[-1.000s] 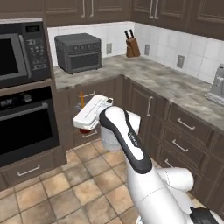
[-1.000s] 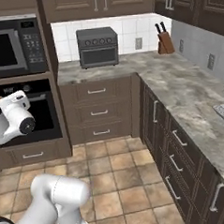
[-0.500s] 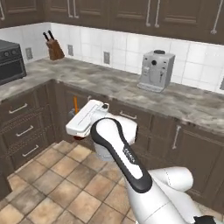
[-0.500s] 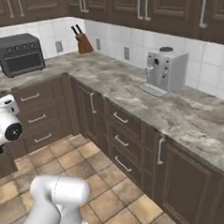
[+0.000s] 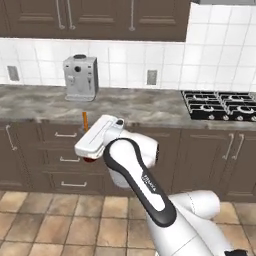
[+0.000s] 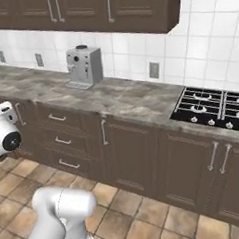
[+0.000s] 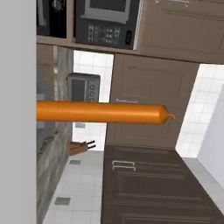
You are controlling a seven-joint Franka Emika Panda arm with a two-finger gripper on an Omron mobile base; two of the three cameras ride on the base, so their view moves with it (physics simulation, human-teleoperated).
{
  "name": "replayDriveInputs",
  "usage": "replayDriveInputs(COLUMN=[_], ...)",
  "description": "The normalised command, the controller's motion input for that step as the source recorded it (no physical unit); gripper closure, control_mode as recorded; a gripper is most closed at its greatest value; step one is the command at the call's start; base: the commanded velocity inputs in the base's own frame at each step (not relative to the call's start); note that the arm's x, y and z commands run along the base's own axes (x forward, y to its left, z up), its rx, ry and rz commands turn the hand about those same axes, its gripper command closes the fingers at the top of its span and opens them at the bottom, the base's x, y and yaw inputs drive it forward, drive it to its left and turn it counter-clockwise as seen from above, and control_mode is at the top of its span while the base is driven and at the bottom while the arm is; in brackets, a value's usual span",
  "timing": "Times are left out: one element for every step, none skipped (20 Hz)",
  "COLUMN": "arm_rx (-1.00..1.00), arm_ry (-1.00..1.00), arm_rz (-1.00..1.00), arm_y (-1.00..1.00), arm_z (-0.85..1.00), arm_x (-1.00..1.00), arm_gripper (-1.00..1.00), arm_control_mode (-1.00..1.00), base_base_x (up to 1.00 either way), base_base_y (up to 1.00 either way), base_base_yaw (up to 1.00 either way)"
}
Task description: Pick the candle and candle from the dining table and place them in the open cabinet. Close the cabinet after placing the objects.
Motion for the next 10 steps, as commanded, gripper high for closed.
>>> replayDriveInputs(arm_rx=[0.00, 0.00, 0.00, 0.00, 0.00, 0.00, 0.00, 0.00, 0.00, 0.00], arm_ry=[0.00, 0.00, 0.00, 0.00, 0.00, 0.00, 0.00, 0.00, 0.00, 0.00], arm_rz=[0.00, 0.00, 0.00, 0.00, 0.00, 0.00, 0.00, 0.00, 0.00, 0.00], arm_y=[0.00, 0.00, 0.00, 0.00, 0.00, 0.00, 0.00, 0.00, 0.00, 0.00], arm_z=[0.00, 0.00, 0.00, 0.00, 0.00, 0.00, 0.00, 0.00, 0.00, 0.00], arm_x=[0.00, 0.00, 0.00, 0.00, 0.00, 0.00, 0.00, 0.00, 0.00, 0.00], arm_gripper=[1.00, 1.00, 1.00, 1.00, 1.00, 1.00, 1.00, 1.00, 1.00, 1.00], arm_control_mode=[1.00, 1.00, 1.00, 1.00, 1.00, 1.00, 1.00, 1.00, 1.00, 1.00], base_base_x=[-0.24, -0.21, -0.19, -0.17, -0.16, -0.14, -0.13, -0.13, -0.13, -0.09], base_base_y=[0.00, 0.00, -0.02, -0.02, -0.05, -0.06, -0.11, -0.14, -0.21, -0.25], base_base_yaw=[-0.89, -0.89, -0.89, -0.89, -0.89, -0.89, -0.88, -0.87, -0.84, -0.78])
